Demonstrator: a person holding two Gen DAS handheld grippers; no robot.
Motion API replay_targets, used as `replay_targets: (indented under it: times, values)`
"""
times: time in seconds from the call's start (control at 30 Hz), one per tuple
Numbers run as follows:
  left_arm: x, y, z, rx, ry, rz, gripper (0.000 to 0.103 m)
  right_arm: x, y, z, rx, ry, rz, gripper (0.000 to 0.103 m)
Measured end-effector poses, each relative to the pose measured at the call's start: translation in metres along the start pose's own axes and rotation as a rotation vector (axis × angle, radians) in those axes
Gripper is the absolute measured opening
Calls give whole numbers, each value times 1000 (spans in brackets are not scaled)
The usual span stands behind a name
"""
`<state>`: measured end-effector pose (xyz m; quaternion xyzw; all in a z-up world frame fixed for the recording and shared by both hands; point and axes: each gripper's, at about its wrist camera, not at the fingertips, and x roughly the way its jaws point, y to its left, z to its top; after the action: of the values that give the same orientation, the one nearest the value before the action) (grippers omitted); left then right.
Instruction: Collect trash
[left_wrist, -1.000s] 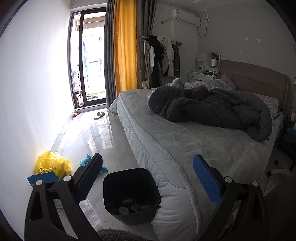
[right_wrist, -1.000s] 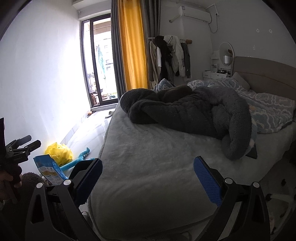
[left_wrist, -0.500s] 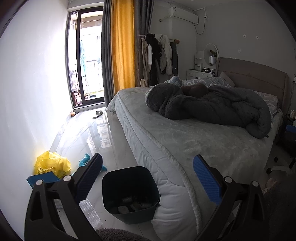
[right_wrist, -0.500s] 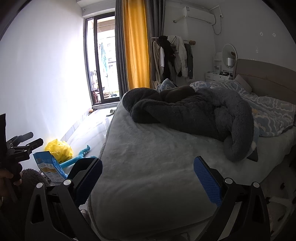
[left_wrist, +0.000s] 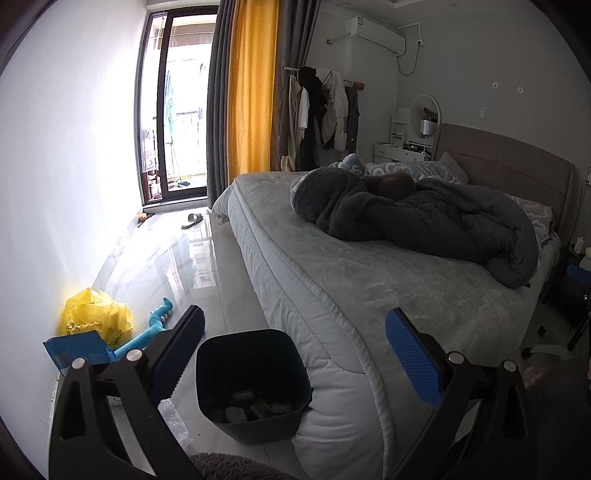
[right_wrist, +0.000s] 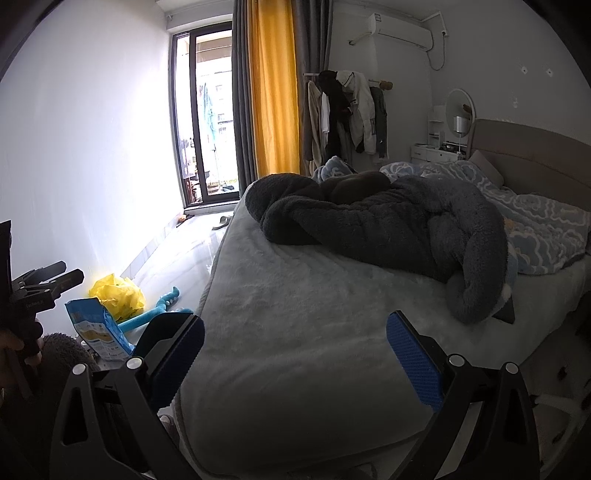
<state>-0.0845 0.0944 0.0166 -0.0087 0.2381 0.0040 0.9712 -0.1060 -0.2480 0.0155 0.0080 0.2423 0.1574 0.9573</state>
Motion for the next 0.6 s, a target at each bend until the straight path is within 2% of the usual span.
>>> replay_targets:
  times: [0.6]
  values:
    - [0,-1,0,1,1,2,100,0,0,0,-1,1,3,100]
